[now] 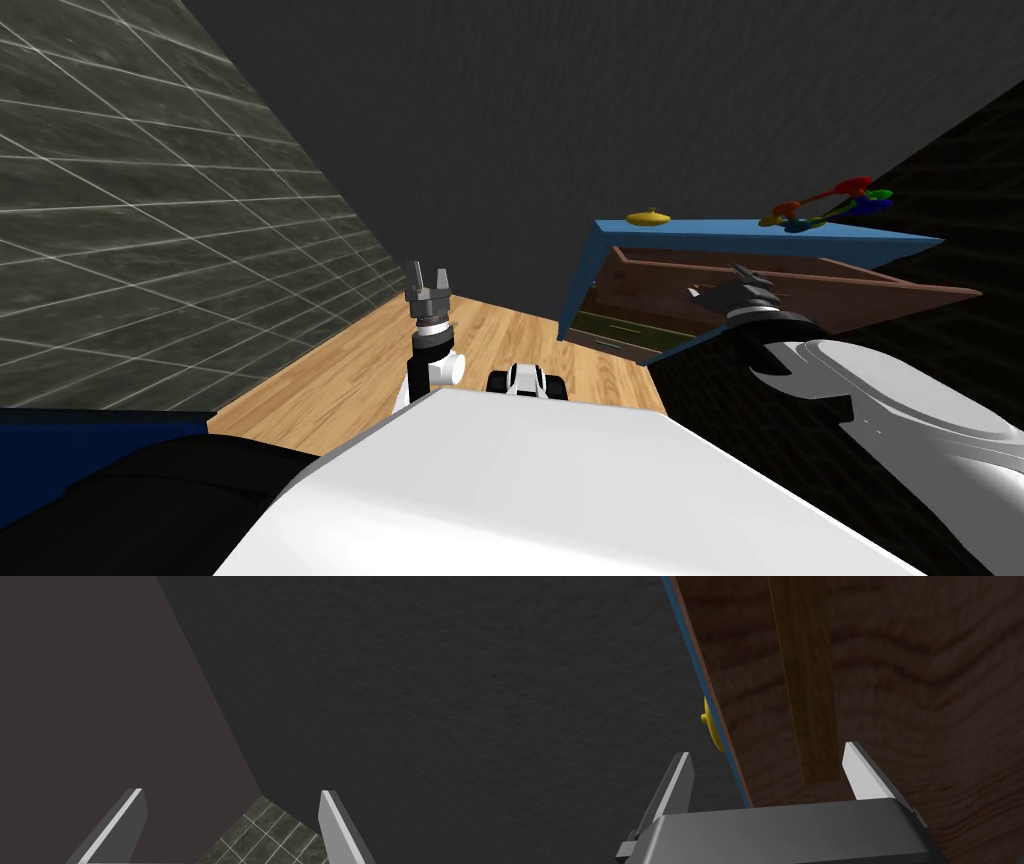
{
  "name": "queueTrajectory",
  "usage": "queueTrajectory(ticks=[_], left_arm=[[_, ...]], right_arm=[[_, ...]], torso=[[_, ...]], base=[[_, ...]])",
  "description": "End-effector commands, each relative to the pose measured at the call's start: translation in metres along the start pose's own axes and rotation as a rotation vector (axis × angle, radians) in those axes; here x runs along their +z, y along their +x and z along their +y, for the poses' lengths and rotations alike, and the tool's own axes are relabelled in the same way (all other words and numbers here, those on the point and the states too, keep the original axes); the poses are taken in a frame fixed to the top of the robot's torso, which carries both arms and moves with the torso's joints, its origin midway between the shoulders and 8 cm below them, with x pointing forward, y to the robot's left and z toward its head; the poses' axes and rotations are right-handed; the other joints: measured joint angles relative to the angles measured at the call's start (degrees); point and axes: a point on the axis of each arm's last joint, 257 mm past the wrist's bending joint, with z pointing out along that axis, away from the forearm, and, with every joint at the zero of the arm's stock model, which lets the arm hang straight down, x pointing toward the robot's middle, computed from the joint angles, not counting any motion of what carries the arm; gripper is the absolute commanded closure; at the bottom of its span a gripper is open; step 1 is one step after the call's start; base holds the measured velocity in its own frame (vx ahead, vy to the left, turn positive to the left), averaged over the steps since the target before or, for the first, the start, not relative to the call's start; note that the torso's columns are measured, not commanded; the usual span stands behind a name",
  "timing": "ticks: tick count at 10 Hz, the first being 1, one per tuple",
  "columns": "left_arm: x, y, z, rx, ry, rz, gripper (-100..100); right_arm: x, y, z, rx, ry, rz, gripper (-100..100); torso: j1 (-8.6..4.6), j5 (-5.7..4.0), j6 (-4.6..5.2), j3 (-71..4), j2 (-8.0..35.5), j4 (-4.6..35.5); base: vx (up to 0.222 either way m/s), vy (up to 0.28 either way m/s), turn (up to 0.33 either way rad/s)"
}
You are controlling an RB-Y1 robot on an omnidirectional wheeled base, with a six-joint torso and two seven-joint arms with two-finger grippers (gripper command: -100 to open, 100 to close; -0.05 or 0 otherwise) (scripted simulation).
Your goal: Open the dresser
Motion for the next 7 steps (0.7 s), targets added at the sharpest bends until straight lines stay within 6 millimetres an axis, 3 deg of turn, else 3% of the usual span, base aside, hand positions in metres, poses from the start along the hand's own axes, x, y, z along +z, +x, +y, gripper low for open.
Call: queueTrajectory(ticks=[1, 2, 3, 4, 7], left_arm=[[0.0, 0.0, 0.0, 0.0, 0.0, 0.0, 0], [0.0, 0.0, 0.0, 0.0, 0.0, 0.0, 0], [0.0, 0.0, 0.0, 0.0, 0.0, 0.0, 0], [0.0, 0.0, 0.0, 0.0, 0.0, 0.0, 0], [0.0, 0.0, 0.0, 0.0, 0.0, 0.0, 0]], right_arm=[[0.005, 0.005, -0.018, 0.001, -0.001, -0.009, -100], [0.007, 0.006, -0.024, 0.001, -0.001, -0.012, -100], [0.005, 0.005, -0.015, 0.002, -0.012, -0.01, -100], [0.005, 0.006, -0.015, 0.003, -0.014, -0.008, 0], [0.004, 0.008, -0.01, 0.004, -0.022, -0.005, 0]], torso=[[0.01, 0.0, 0.01, 0.0, 0.0, 0.0], [0.07, 0.12, 0.07, 0.0, 0.1, 0.1], [0.19, 0.27, 0.08, 0.0, 0.1, 0.2], [0.18, 0.21, 0.01, 0.1, 0.1, 0.2], [0.1, 0.11, 0.0, 0.0, -0.1, 0.0]], base=[[0.008, 0.052, -0.015], [0.012, 0.058, -0.033], [0.008, 0.023, -0.014], [0.0, 0.0, 0.0], [0.0, 0.0, 0.0]])
